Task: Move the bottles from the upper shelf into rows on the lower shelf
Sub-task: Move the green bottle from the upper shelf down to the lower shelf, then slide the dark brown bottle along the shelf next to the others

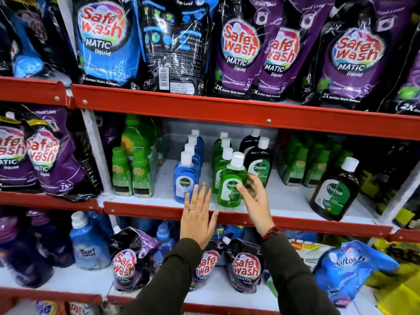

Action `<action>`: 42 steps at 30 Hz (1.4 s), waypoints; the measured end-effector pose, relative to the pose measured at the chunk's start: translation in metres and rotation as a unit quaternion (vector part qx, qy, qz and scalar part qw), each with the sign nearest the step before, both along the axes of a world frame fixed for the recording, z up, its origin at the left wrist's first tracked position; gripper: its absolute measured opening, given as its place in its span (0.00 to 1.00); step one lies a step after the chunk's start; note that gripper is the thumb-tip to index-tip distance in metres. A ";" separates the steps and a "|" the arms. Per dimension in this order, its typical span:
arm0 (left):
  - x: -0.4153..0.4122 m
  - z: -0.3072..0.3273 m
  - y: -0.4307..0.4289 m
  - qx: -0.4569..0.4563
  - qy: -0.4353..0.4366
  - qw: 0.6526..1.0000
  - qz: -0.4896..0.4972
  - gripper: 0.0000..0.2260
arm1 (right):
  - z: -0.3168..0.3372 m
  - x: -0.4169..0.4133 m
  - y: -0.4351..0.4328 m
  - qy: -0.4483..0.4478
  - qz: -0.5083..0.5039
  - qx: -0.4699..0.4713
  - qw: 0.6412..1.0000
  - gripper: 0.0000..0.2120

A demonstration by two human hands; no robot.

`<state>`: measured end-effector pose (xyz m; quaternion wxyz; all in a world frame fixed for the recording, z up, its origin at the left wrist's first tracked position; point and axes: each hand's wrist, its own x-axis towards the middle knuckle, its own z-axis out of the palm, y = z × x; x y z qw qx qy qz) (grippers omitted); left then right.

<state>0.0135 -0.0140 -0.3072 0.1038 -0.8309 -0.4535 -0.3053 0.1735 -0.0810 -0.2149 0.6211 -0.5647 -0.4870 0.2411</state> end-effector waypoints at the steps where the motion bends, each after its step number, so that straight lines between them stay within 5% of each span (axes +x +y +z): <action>1: 0.000 0.000 0.001 0.002 0.002 1.000 0.000 0.30 | -0.003 0.001 0.005 0.000 -0.003 -0.002 1.000 0.20; 35: -0.002 -0.001 0.000 0.002 -0.004 1.000 -0.011 0.29 | -0.026 0.002 0.031 0.002 0.025 0.004 1.000 0.21; 42: 0.008 0.006 -0.015 -0.002 -0.054 0.998 -0.028 0.30 | -0.023 0.030 0.003 -0.011 -0.085 0.076 0.993 0.17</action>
